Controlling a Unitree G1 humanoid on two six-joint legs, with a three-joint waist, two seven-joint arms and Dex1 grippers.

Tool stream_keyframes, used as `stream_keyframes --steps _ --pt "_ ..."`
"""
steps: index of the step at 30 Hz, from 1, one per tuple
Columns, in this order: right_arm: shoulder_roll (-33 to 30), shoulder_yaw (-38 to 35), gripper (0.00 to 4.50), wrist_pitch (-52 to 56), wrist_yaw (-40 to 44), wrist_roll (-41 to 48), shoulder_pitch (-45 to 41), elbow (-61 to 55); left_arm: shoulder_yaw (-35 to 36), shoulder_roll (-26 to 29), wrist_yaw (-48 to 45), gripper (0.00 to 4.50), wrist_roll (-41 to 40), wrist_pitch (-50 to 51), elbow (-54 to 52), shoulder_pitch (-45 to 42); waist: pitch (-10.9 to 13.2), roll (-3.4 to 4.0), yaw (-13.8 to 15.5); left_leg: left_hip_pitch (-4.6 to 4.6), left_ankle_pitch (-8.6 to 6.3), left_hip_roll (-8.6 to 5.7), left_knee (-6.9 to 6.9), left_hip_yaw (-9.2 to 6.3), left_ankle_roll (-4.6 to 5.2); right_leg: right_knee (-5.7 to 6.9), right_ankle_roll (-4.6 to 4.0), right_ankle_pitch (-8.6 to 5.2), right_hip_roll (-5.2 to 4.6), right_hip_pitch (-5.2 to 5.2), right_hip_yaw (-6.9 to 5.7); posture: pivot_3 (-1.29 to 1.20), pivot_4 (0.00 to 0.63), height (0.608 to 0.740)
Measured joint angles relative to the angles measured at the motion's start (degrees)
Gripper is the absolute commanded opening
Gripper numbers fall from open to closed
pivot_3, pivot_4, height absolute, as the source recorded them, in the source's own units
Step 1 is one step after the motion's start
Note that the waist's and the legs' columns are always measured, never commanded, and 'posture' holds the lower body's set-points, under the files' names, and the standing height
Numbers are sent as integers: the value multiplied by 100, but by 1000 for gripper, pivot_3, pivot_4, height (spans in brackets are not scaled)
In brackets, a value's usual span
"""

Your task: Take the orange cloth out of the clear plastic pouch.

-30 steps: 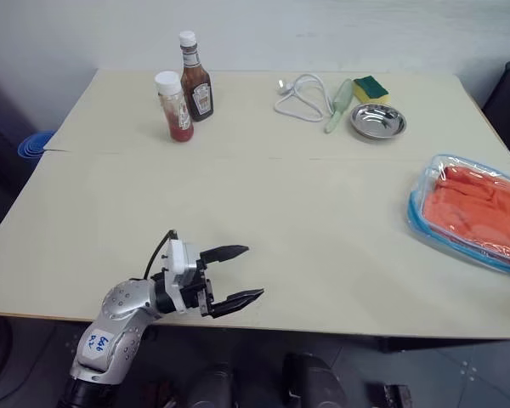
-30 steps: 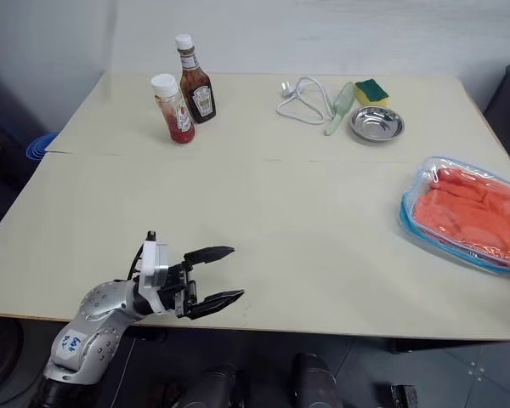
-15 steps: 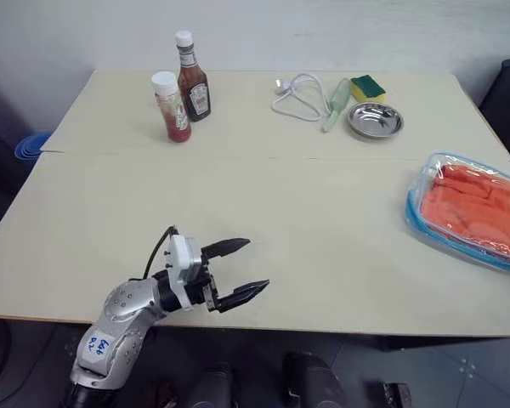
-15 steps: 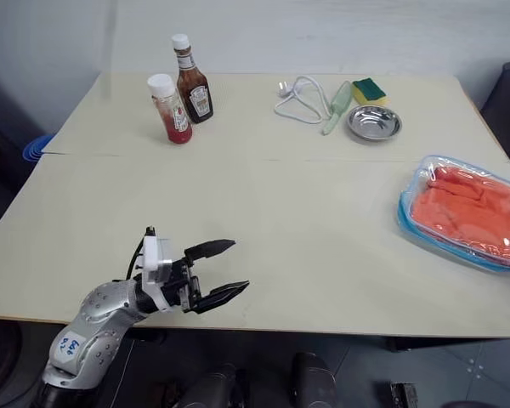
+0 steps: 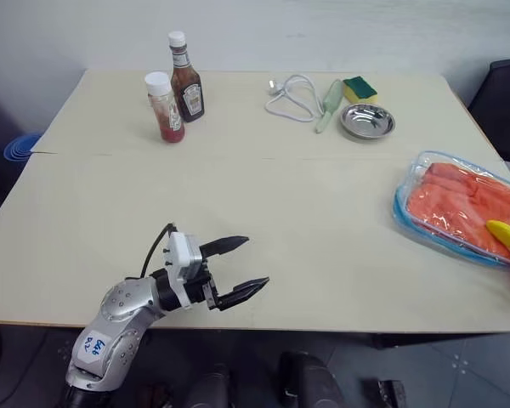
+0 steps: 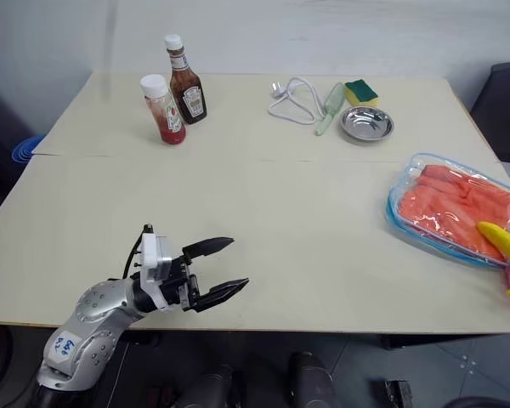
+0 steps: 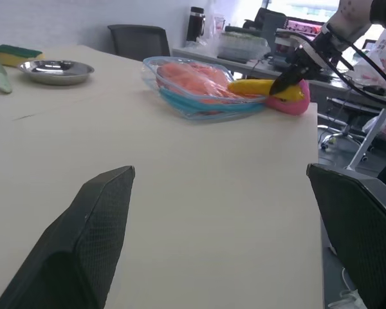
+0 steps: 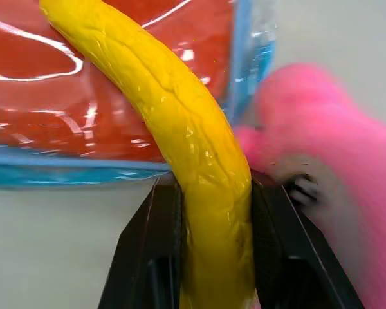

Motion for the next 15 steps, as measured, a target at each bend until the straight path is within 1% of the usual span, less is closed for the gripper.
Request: stream_keyframes --steps 4,6,7,10,15 --pt "-170 -216 3561 -102 -124 61 152 47 0 -27 8 4500 16 -35 48 -11 7 65 72 -6 -1 -14 1 3 4 0 1 0 -10 -8 2 0 150 740" --pt "-327 -394 4241 -265 -176 123 158 51 4 -56 12 4500 47 -71 99 -13 7 78 88 -7 -1 -14 0 3 3 1 1 0 -8 -10 0 0 150 740" --pt "-401 -498 4478 -372 -208 147 157 50 3 -78 14 4500 65 -88 118 -13 7 78 85 -8 -1 -13 0 2 3 1 1 0 -6 -10 -1 0 150 740" --pt "-498 -546 4478 -461 -188 203 226 3 -3 -114 18 4500 103 -135 132 -28 8 74 76 -7 -1 -13 0 3 3 0 1 0 -6 -8 0 0 150 740" --pt "-424 -435 4478 -470 -68 256 609 -357 -36 -195 7 4500 135 -201 179 -113 8 75 79 -6 0 -13 0 4 2 3 2 1 -6 -8 0 0 150 740"
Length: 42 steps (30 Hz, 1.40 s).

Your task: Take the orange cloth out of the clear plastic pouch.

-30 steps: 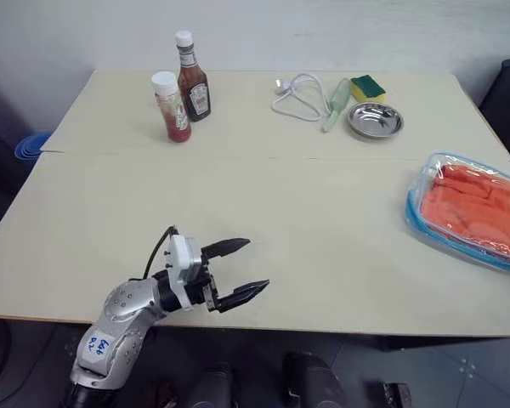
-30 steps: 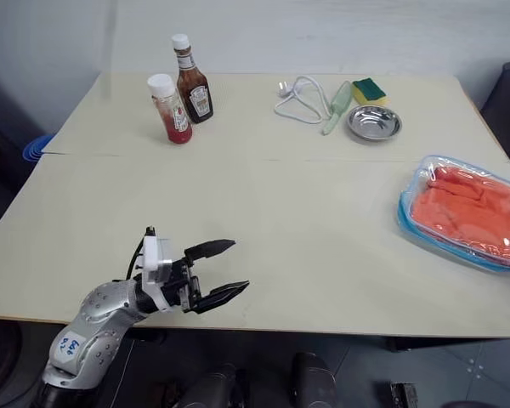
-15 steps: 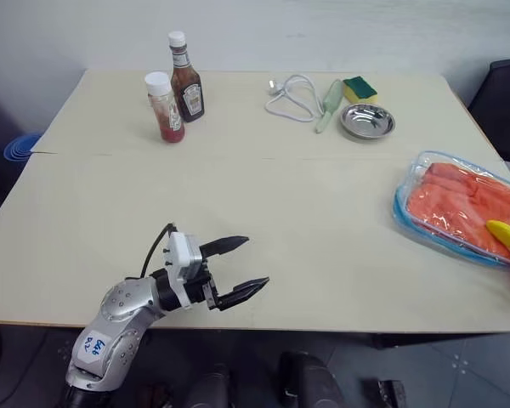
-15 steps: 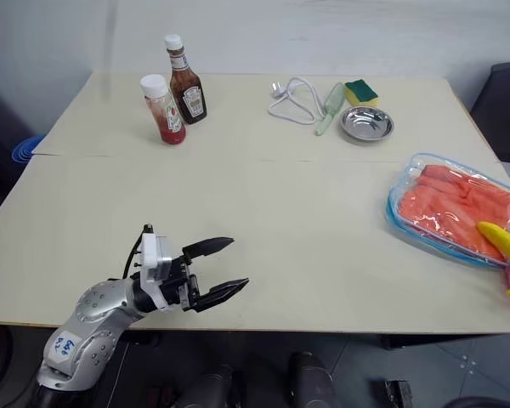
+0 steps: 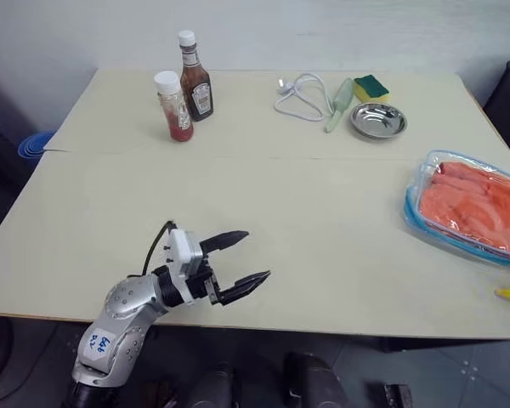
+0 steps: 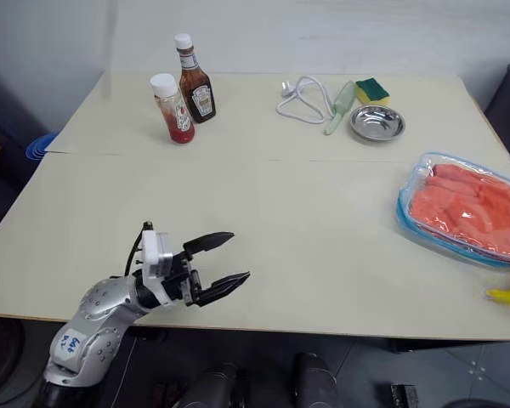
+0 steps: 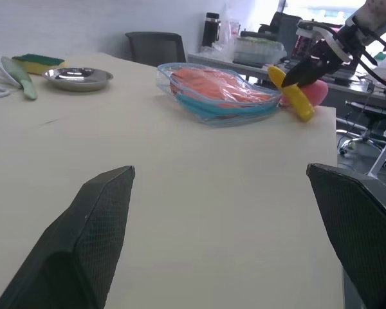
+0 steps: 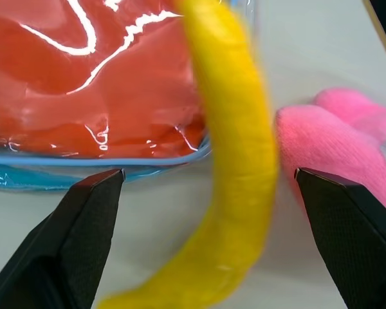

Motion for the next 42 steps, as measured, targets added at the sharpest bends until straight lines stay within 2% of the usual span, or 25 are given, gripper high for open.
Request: stream_keyframes --steps 8,11,19,23,28,33,39,42 --pt "200 197 4478 -414 -575 -132 68 -37 2 39 -48 4500 6 -24 134 -29 0 0 -3 1 1 -1 0 2 -1 1 0 0 1 0 0 0 150 740" --pt "201 355 3873 -727 -669 -247 68 119 11 102 -61 4500 6 -28 133 -15 0 0 9 0 1 -3 0 1 -1 -1 1 0 1 0 0 0 150 740" --pt "207 843 1346 -1255 -603 -426 3 386 27 121 -42 4500 7 -30 127 33 0 0 -4 2 3 -2 0 5 -3 0 2 1 3 0 1 0 150 740" --pt "206 830 753 -1495 -334 -368 99 364 45 130 -4 4500 6 -35 107 96 0 -1 -3 2 3 -1 0 5 -4 0 2 1 4 0 0 0 150 740" --pt "187 779 753 -2016 204 -299 678 -171 41 120 20 4500 7 -53 57 258 1 -1 -20 4 2 1 0 7 -5 2 2 1 5 0 3 0 150 740" --pt "11 752 753 -3458 951 -364 1309 -1368 25 105 9 4500 26 -100 43 254 1 2 -35 11 -1 4 0 13 -11 8 3 0 9 0 9 0 150 740" --pt "11 805 2580 -2963 1235 -51 1052 -2600 37 116 -29 4500 94 -196 141 111 4 -3 32 6 -1 9 0 0 -13 2 3 0 9 -1 1 0 150 740" --pt "174 812 3586 -3002 1054 -70 979 -2646 43 117 -31 4500 122 -241 176 89 6 -8 107 1 -2 5 1 -2 -10 -7 3 1 7 -1 -1 0 150 740"
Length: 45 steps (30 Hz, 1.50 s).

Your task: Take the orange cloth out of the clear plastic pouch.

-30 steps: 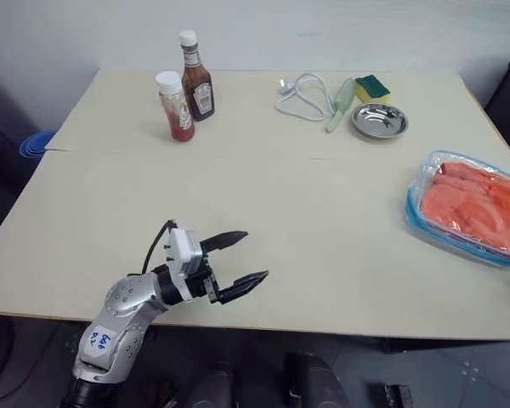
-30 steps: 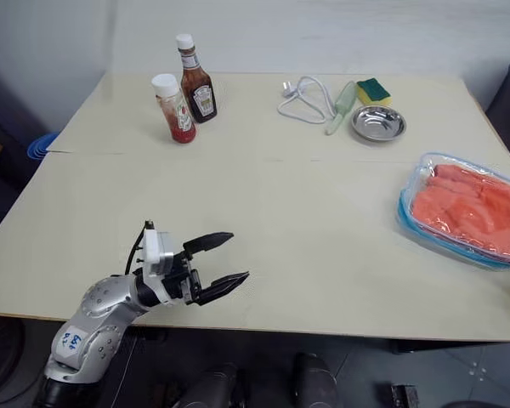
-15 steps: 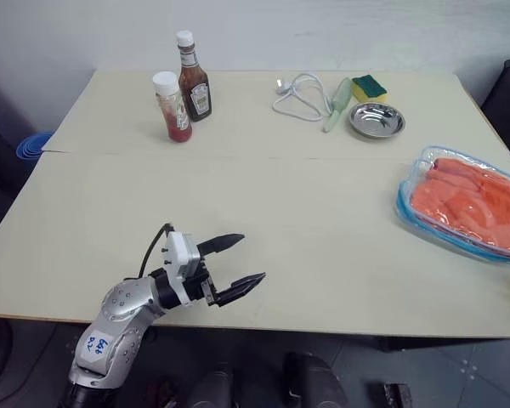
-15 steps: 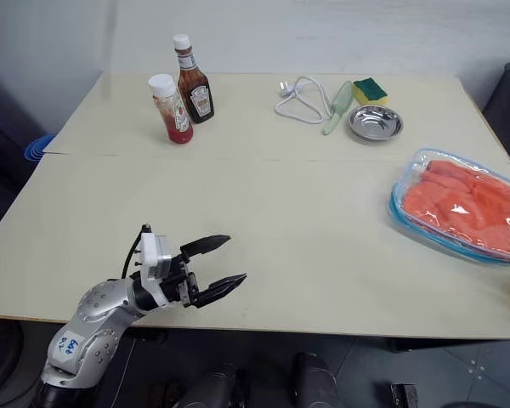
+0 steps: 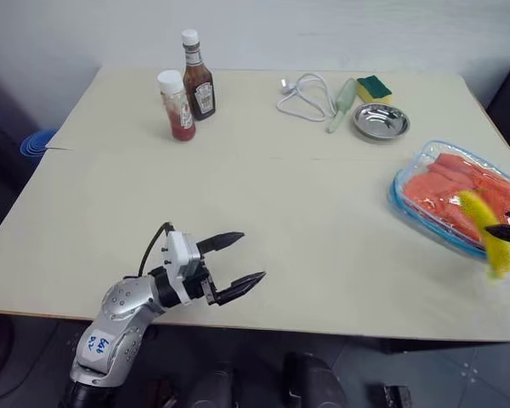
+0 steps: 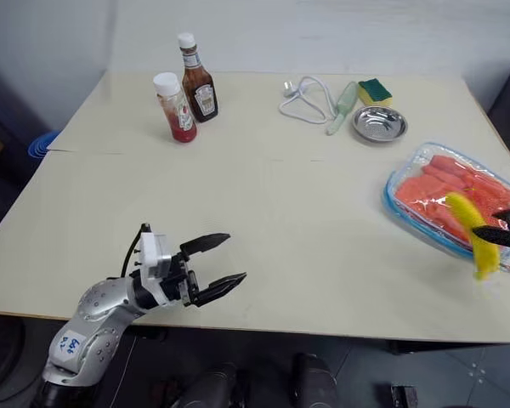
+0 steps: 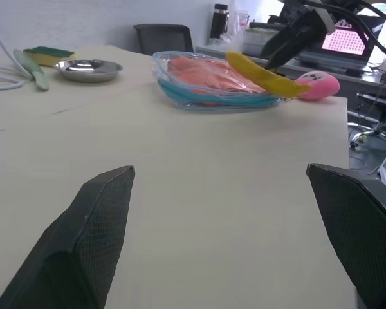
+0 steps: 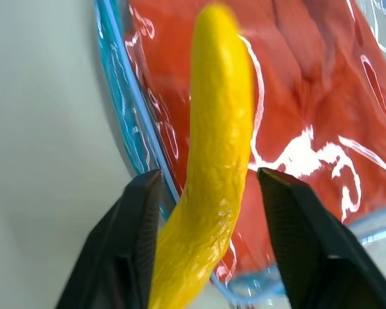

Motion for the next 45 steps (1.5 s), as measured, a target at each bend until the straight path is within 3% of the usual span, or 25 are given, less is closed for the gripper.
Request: stream_keyframes --steps 3,7,12,16,20,26,28,33,36,45 --pt "75 0 4473 -67 -158 -32 4 153 5 0 2 4500 11 -14 0 8 0 0 35 -5 -1 -4 0 -2 3 -4 0 0 -3 -1 -2 0 150 740" --pt "74 0 4473 15 -287 -124 11 282 7 0 18 4500 32 -57 -2 87 0 0 15 -3 0 -2 0 0 5 -1 0 0 -2 -1 -2 0 150 740" --pt "173 28 4473 1317 -404 130 -14 -21 5 -14 34 4500 55 -69 -2 151 0 0 -5 1 1 2 0 0 5 4 0 0 -1 0 0 0 150 740" --pt "504 389 4473 1709 -937 -48 -347 202 -13 -29 -37 4500 53 -112 5 72 0 0 -2 0 1 -1 0 1 5 5 -1 0 -3 -1 1 0 150 740" --pt "563 726 3364 2043 -991 -148 -701 622 -31 13 -351 4500 -79 -106 -3 -163 -3 5 17 -6 1 -2 0 0 6 1 -1 0 -2 -4 -3 0 150 740" --pt "480 582 1434 2189 -710 25 -989 1051 -312 214 -860 4500 -415 178 -256 -363 -2 4 16 -7 2 -4 3 1 8 3 0 0 -2 -2 -3 0 150 740" --pt "211 497 1029 2001 -658 10 -1175 1495 -378 298 -971 4500 -475 284 -310 -379 0 20 20 -7 5 -12 3 2 13 4 0 0 -7 -3 -1 0 150 740" --pt "-491 290 1008 602 -1356 -376 -2359 3227 -459 215 -963 4500 -461 312 -296 -450 1 27 -10 -5 4 -10 2 6 12 3 -2 -1 -3 -3 0 0 150 740" --pt "-527 243 1008 -300 -2161 -597 -2920 4143 -469 149 -912 4500 -389 245 -258 -494 5 14 -32 -5 4 -9 2 9 9 2 -3 -1 0 -3 2 0 150 740" --pt "-487 42 1008 -976 -2786 -653 -3380 5298 -439 167 -711 4500 -282 203 -264 -385 5 19 -122 -5 7 -8 2 14 7 8 -2 -1 0 -3 6 0 150 740"
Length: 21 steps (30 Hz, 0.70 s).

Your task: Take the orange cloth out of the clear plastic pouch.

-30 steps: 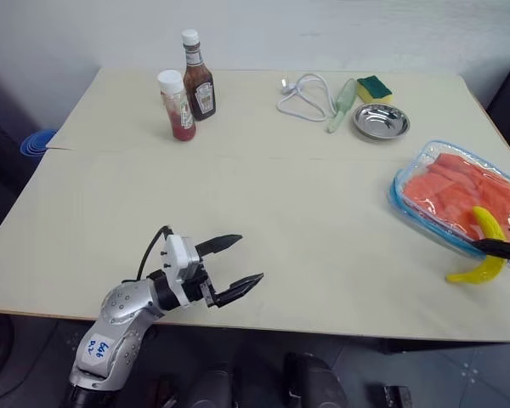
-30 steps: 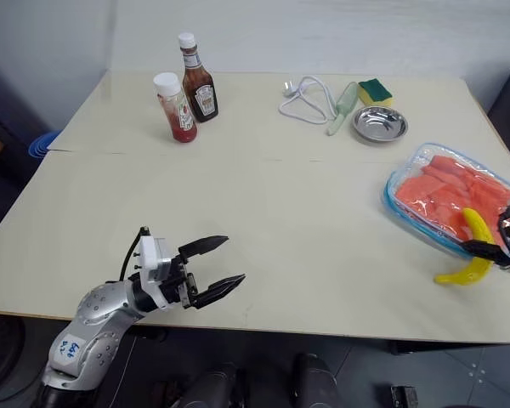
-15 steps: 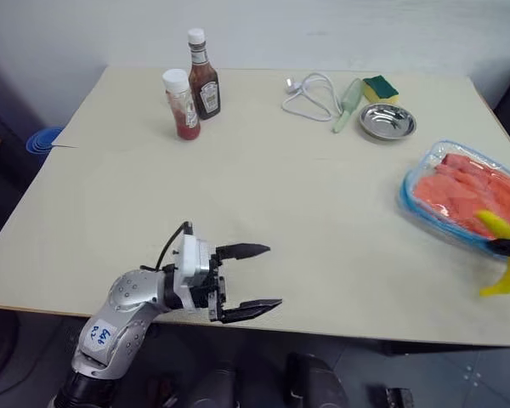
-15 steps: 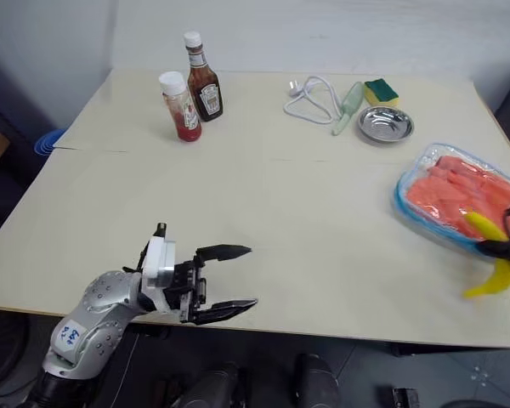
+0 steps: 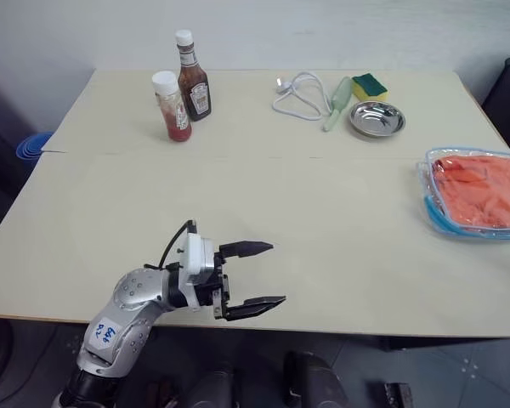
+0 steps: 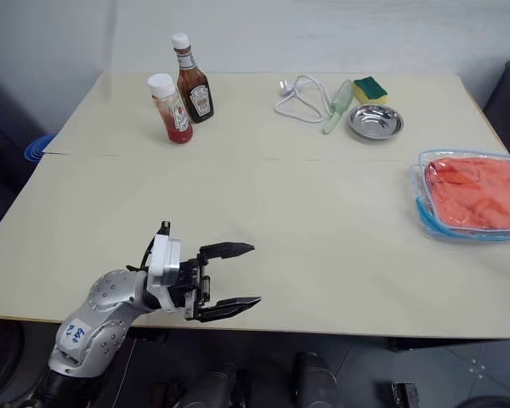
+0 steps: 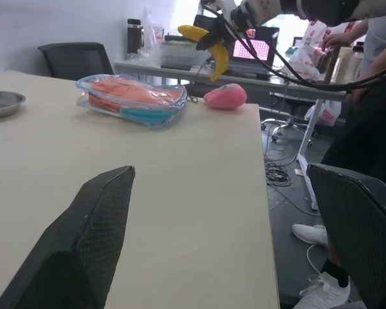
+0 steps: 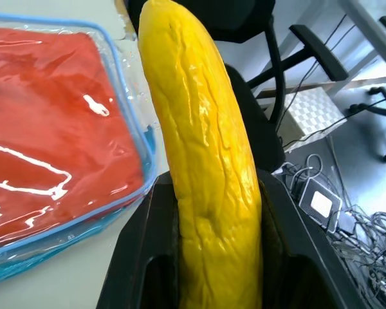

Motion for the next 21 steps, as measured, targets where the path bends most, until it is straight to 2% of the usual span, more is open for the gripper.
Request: stream_keyframes --steps 3,10,13,16,21 --pt "195 -37 1008 -129 54 30 4 5 5 -27 131 4500 96 -37 -3 56 2 -5 -25 3 0 3 0 2 -1 1 0 0 3 2 3 0 150 740" --pt "1072 -9 1008 182 1076 233 23 -343 -6 -153 384 4500 229 -138 -11 178 0 3 -2 6 2 3 0 5 -2 8 2 1 2 0 5 0 150 740" --pt "1437 -12 1008 720 1642 560 381 -1448 -6 -172 434 4500 284 -187 -7 188 0 2 11 4 2 5 0 -1 -2 7 3 2 2 1 1 0 150 740" --pt "1831 -46 1008 1504 1767 974 806 -2574 -2 -171 483 4500 315 -203 -2 185 0 1 39 1 2 4 1 -7 -2 8 4 2 0 1 -4 0 150 740" --pt "1997 -25 1008 2886 1829 1500 1200 -4126 66 -144 485 4500 322 -203 7 175 -1 2 123 -3 2 2 1 -11 -1 10 5 3 -1 -1 -6 0 150 740"
